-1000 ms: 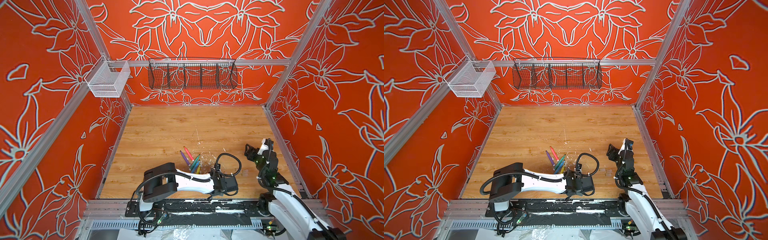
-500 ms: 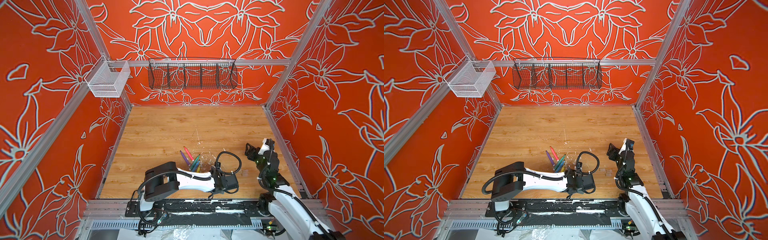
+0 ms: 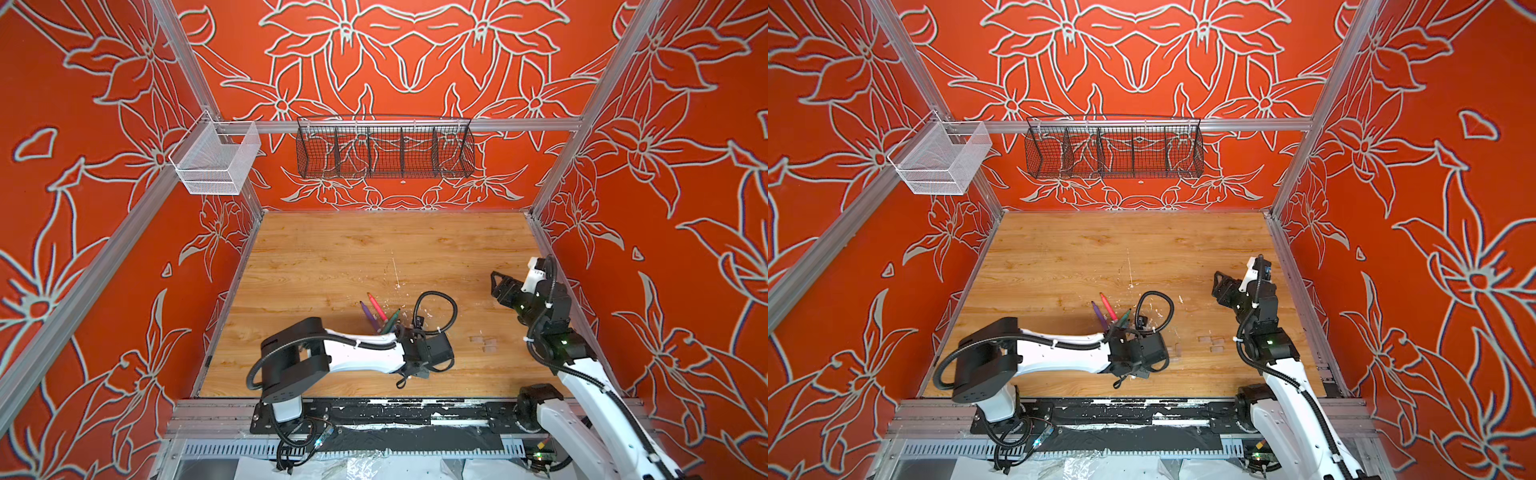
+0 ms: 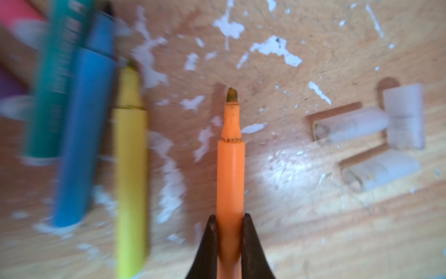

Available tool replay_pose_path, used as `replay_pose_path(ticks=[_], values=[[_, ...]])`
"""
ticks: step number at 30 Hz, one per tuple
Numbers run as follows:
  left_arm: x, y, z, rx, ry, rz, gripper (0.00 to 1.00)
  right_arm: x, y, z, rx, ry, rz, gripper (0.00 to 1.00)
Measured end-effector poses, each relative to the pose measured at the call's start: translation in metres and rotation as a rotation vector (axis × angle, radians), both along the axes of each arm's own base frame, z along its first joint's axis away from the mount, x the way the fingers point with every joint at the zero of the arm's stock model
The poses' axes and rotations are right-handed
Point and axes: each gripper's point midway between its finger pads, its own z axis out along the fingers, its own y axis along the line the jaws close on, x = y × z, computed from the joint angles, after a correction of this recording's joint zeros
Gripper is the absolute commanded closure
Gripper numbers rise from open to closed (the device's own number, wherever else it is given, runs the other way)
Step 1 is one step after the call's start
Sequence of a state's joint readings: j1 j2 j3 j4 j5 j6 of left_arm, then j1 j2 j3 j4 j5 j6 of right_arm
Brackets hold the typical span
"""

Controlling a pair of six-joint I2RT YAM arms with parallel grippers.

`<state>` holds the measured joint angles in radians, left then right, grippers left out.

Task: Insert the pens into the pen caps
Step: 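Lift the orange marker upright with the left gripper while the right gripper approaches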

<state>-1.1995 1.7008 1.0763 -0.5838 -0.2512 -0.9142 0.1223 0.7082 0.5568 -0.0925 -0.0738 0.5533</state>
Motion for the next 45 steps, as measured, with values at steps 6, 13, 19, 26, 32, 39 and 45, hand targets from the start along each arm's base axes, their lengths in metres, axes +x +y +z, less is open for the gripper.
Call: replay_pose_path(ticks=[6,13,19,26,32,39,45], values=[[0.053,-0.004,0.120,-0.244,-0.165,0.004,1.00,-0.009,0.037,0.041,0.074,-0.043,0.152,0.27],[0.121,0.018,0.207,-0.367,-0.406,0.051,1.00,-0.017,0.065,0.067,0.133,-0.091,0.255,0.28],[0.114,0.027,0.153,-0.288,-0.425,-0.046,1.00,-0.016,0.093,0.051,0.137,-0.043,0.335,0.29],[0.095,0.032,0.146,-0.358,-0.482,-0.153,1.00,-0.025,0.126,0.033,0.199,-0.037,0.421,0.32],[0.087,0.035,0.192,-0.488,-0.617,-0.190,1.00,-0.030,0.168,0.016,0.228,0.001,0.520,0.35],[0.087,0.029,0.195,-0.503,-0.627,-0.215,1.00,-0.040,0.194,0.034,0.256,-0.078,0.590,0.37],[0.084,0.024,0.193,-0.515,-0.615,-0.245,1.00,-0.046,0.209,0.046,0.282,-0.127,0.640,0.39]])
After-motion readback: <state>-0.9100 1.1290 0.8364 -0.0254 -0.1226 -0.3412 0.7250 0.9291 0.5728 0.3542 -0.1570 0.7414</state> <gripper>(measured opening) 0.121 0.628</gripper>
